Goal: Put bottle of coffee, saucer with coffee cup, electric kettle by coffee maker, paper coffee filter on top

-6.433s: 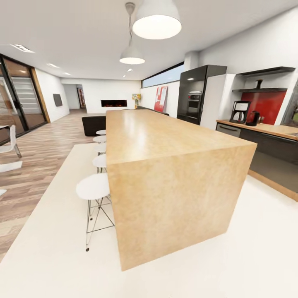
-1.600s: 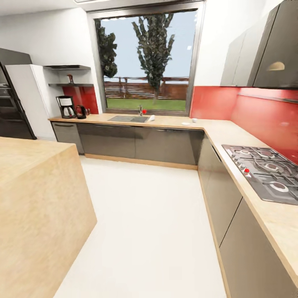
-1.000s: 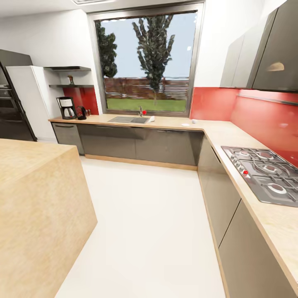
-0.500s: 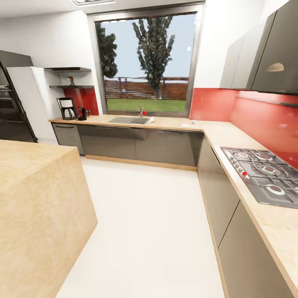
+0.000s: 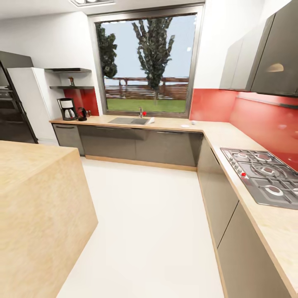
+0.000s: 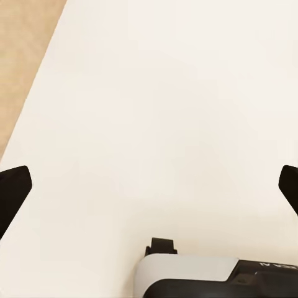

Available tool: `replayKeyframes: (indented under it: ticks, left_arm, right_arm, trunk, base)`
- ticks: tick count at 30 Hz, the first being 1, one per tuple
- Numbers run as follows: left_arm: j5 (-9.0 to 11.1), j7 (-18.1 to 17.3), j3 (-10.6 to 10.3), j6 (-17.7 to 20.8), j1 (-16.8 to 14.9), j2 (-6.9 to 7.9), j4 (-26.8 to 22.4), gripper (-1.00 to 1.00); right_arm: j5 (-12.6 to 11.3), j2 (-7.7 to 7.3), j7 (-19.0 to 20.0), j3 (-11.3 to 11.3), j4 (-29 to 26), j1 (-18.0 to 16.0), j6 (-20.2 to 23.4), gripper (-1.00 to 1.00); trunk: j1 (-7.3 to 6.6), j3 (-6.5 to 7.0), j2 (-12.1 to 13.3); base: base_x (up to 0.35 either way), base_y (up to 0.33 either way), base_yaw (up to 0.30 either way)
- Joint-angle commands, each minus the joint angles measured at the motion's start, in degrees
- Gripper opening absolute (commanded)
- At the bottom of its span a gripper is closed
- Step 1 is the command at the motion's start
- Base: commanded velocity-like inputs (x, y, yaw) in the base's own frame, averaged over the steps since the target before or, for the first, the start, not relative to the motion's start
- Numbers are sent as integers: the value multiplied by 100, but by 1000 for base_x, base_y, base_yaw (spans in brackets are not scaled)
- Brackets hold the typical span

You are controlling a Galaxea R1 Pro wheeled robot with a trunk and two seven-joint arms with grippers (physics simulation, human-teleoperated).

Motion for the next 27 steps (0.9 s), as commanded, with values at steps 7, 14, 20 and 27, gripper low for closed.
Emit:
replayKeyframes:
  ticks: [7, 14, 20, 27]
  left_arm:
    - [6, 1, 10, -18, -4, 5, 6, 100]
    - [8, 1, 17, -18, -4, 10, 4, 100]
    - [8, 1, 19, -18, -4, 10, 4, 100]
    - [8, 1, 19, -18, -4, 10, 4, 100]
  right_arm:
    - [53, 9, 30, -24, 4, -6, -18, 100]
    - [52, 12, 24, -27, 4, -5, -18, 100]
    - [48, 13, 23, -34, 3, -5, -20, 100]
    - [60, 4, 37, -22, 4, -5, -26, 100]
  trunk:
    - [-153, 117, 274]
    - [-306, 242, 555]
    - [-438, 350, 796]
    - [-548, 440, 996]
  base:
    - [0, 0, 12]
    - [0, 0, 192]
    - [0, 0, 38]
    - [0, 0, 1]
